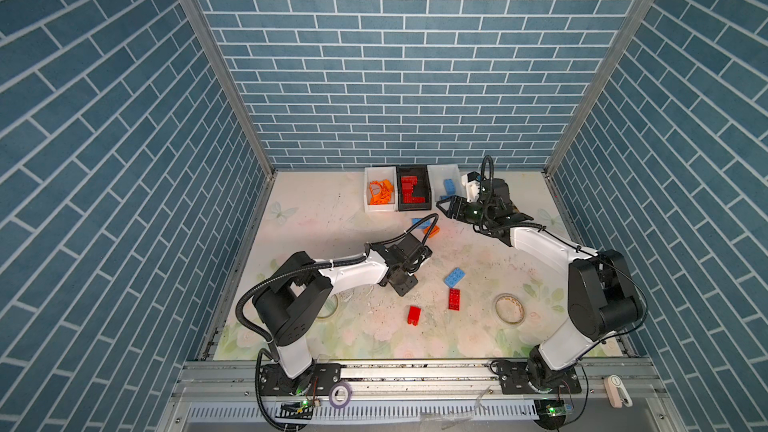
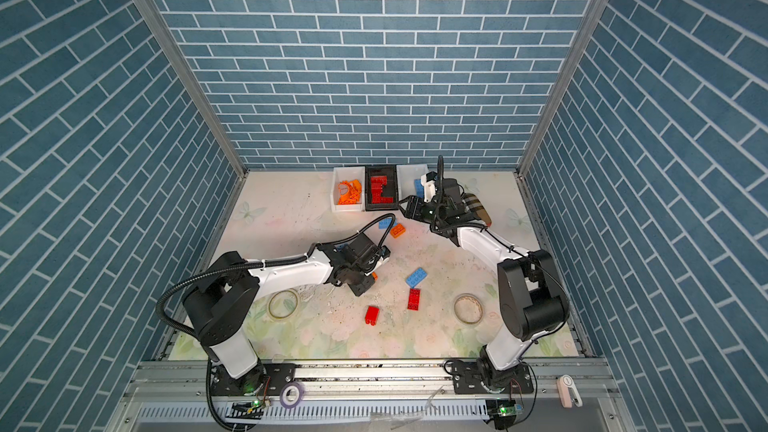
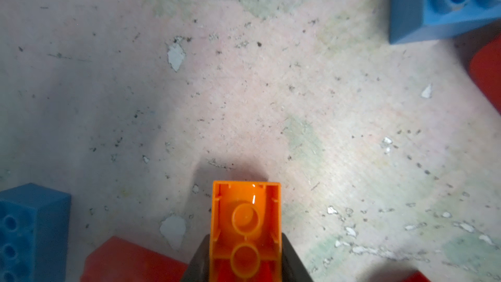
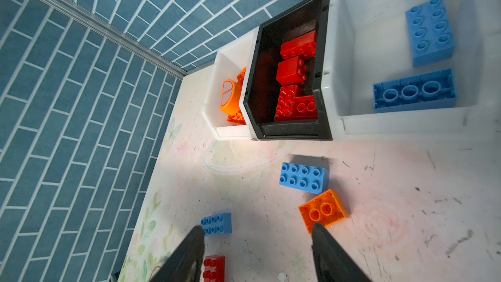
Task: Sort the legos into containers by color
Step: Pick up the lego from the center of the table, then place the lego in the container.
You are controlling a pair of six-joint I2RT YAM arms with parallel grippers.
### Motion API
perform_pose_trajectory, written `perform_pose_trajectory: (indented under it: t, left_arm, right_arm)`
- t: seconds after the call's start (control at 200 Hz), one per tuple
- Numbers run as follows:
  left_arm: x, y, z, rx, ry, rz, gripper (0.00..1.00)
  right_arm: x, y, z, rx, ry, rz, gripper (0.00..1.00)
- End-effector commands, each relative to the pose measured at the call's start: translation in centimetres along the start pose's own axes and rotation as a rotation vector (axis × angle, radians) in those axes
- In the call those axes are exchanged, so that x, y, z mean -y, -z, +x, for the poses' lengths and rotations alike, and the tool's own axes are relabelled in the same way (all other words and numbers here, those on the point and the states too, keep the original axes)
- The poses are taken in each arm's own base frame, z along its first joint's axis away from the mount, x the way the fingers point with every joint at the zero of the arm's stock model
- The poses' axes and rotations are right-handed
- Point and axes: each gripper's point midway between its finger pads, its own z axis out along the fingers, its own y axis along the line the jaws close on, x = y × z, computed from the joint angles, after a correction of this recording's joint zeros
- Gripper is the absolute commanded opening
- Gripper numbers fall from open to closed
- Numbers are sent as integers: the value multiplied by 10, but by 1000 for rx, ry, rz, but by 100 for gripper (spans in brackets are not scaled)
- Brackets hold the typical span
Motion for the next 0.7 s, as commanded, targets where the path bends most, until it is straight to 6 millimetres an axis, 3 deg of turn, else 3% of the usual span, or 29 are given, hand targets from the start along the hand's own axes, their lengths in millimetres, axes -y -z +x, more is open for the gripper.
perform_pose_trajectory:
  t: [0.0, 0.355, 0.695]
  left_arm:
    - [-11, 15, -21, 88, 58, -26, 25]
    - [-56, 68, -65, 376, 326, 39, 24]
    - [-149, 103, -78, 555, 634, -8, 24]
  right_arm:
    - [5, 16, 4, -8, 60, 58, 64]
    - [27, 55, 44, -54, 81, 186, 64]
    - [32, 79, 96, -137, 84, 215, 66]
